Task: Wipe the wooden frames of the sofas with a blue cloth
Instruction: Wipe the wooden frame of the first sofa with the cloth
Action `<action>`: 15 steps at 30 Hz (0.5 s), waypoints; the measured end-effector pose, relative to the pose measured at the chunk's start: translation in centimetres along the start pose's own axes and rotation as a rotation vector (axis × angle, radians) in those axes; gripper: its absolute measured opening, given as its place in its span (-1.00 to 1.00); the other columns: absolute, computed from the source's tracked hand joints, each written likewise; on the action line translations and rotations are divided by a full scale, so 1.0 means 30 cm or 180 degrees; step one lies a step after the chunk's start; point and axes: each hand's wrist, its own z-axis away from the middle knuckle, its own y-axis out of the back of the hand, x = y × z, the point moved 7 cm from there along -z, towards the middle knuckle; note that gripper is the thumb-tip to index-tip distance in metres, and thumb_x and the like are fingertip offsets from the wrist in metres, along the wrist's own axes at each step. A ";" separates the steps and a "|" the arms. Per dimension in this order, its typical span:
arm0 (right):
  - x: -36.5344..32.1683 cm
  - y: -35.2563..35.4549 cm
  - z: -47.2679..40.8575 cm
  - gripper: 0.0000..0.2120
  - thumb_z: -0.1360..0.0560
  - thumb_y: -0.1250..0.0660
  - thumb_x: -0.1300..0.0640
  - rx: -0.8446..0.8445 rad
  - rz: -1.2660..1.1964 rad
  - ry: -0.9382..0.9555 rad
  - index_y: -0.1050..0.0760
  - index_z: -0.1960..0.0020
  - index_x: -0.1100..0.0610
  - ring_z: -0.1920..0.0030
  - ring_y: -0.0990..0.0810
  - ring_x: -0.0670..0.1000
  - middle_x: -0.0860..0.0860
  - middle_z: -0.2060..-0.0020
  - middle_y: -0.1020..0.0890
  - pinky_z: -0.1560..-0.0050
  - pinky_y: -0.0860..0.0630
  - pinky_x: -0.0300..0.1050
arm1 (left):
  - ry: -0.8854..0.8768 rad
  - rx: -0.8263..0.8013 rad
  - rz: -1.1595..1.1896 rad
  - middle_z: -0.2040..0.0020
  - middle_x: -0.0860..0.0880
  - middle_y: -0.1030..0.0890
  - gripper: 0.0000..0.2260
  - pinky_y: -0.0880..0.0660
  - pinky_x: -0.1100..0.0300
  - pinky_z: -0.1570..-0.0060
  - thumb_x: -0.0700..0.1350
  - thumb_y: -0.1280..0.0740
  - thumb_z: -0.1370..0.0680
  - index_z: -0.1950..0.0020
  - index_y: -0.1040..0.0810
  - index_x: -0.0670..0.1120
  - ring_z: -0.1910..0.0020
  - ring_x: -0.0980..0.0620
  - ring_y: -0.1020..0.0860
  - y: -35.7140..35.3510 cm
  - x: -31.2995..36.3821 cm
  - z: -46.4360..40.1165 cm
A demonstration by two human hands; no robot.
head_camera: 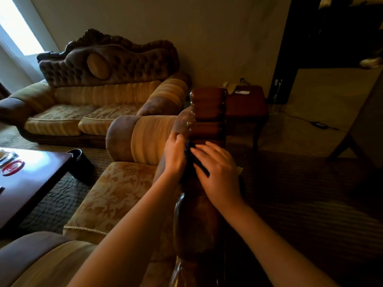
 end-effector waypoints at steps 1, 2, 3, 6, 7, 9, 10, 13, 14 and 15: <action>0.004 0.000 -0.009 -0.67 -0.42 -0.34 0.20 -0.0025 -0.0014 0.0047 -0.57 -0.19 0.13 -0.23 -0.52 0.09 0.04 -0.13 -0.61 -0.24 -0.44 0.04 | -0.0098 0.0080 -0.0102 0.15 -0.05 -0.54 -0.81 -0.43 0.21 0.15 -0.24 -0.10 -0.59 0.07 -0.50 -0.11 0.16 0.07 -0.49 0.011 0.013 0.010; 0.019 0.001 -0.018 -0.67 -0.42 -0.33 0.21 -0.0074 -0.0102 0.0044 -0.58 -0.18 0.13 -0.24 -0.51 0.09 0.05 -0.14 -0.61 -0.25 -0.43 0.01 | -0.0243 0.0126 -0.0289 0.17 -0.02 -0.53 -0.81 -0.41 0.25 0.19 -0.24 -0.10 -0.59 0.06 -0.50 -0.12 0.18 0.11 -0.48 0.014 0.030 0.018; 0.041 0.005 -0.024 -0.67 -0.42 -0.32 0.21 -0.0120 -0.0233 -0.0006 -0.58 -0.18 0.13 -0.25 -0.48 0.08 0.05 -0.15 -0.60 -0.28 -0.40 -0.03 | -0.0379 0.0124 -0.0471 0.15 -0.01 -0.53 -0.81 -0.41 0.28 0.18 -0.23 -0.09 -0.59 0.03 -0.50 -0.14 0.17 0.12 -0.48 0.010 0.047 0.028; 0.124 0.038 -0.008 -0.68 -0.45 -0.31 0.25 0.0015 -0.0814 -0.0423 -0.57 -0.19 0.14 -0.27 -0.42 -0.06 -0.01 -0.19 -0.53 -0.32 -0.35 -0.19 | -0.0612 -0.0040 -0.1002 -0.05 -0.09 -0.54 -0.78 -0.40 0.15 -0.09 -0.16 -0.10 -0.60 -0.08 -0.51 -0.17 -0.05 0.03 -0.48 -0.020 0.067 0.039; 0.146 0.050 0.011 -0.69 -0.46 -0.31 0.25 0.0114 -0.0995 -0.0589 -0.56 -0.19 0.14 -0.26 -0.41 -0.12 -0.05 -0.19 -0.50 -0.31 -0.34 -0.26 | -0.0621 -0.0091 -0.1091 -0.09 -0.09 -0.53 -0.78 -0.38 0.08 -0.14 -0.14 -0.10 -0.60 -0.10 -0.50 -0.16 -0.09 0.02 -0.46 -0.026 0.063 0.040; 0.159 0.062 0.059 -0.71 -0.47 -0.28 0.24 0.0219 -0.1181 -0.0806 -0.56 -0.18 0.13 -0.26 -0.40 -0.18 -0.09 -0.21 -0.45 -0.30 -0.30 -0.37 | -0.0584 -0.0108 -0.1076 -0.12 -0.09 -0.52 -0.76 -0.38 0.04 -0.16 -0.12 -0.09 -0.60 -0.13 -0.49 -0.14 -0.10 0.02 -0.45 -0.023 0.058 0.038; 0.146 0.064 0.085 -0.71 -0.47 -0.27 0.23 0.0221 -0.1161 -0.0810 -0.57 -0.16 0.11 -0.27 -0.39 -0.15 -0.08 -0.21 -0.46 -0.31 -0.28 -0.38 | -0.0574 -0.0104 -0.1067 -0.12 -0.09 -0.52 -0.76 -0.37 0.08 -0.13 -0.12 -0.09 -0.60 -0.14 -0.49 -0.15 -0.09 0.03 -0.44 -0.022 0.059 0.036; 0.049 0.046 0.131 -0.72 -0.43 -0.21 0.17 0.0047 -0.0702 -0.0382 -0.62 -0.05 0.05 -0.32 -0.37 -0.01 -0.03 -0.19 -0.53 -0.36 -0.26 -0.26 | -0.0571 -0.0065 -0.1200 -0.10 -0.13 -0.50 -0.78 -0.27 0.18 -0.03 -0.16 -0.09 -0.61 -0.12 -0.48 -0.20 -0.04 0.06 -0.39 -0.024 0.063 0.035; 0.027 0.039 0.129 -0.73 -0.42 -0.21 0.16 0.0020 -0.0559 -0.0270 -0.64 0.00 0.05 -0.31 -0.38 0.01 -0.01 -0.16 -0.56 -0.34 -0.27 -0.22 | -0.0554 -0.0048 -0.1194 -0.10 -0.14 -0.50 -0.77 -0.27 0.17 -0.03 -0.17 -0.09 -0.60 -0.12 -0.48 -0.21 -0.03 0.05 -0.39 -0.025 0.065 0.034; 0.018 0.036 0.119 -0.74 -0.41 -0.21 0.15 0.0030 -0.0492 -0.0244 -0.64 0.03 0.05 -0.29 -0.39 0.02 0.00 -0.14 -0.57 -0.33 -0.27 -0.21 | -0.0549 -0.0034 -0.1171 -0.10 -0.15 -0.50 -0.77 -0.28 0.16 -0.04 -0.17 -0.09 -0.60 -0.13 -0.48 -0.21 -0.04 0.03 -0.41 -0.025 0.065 0.036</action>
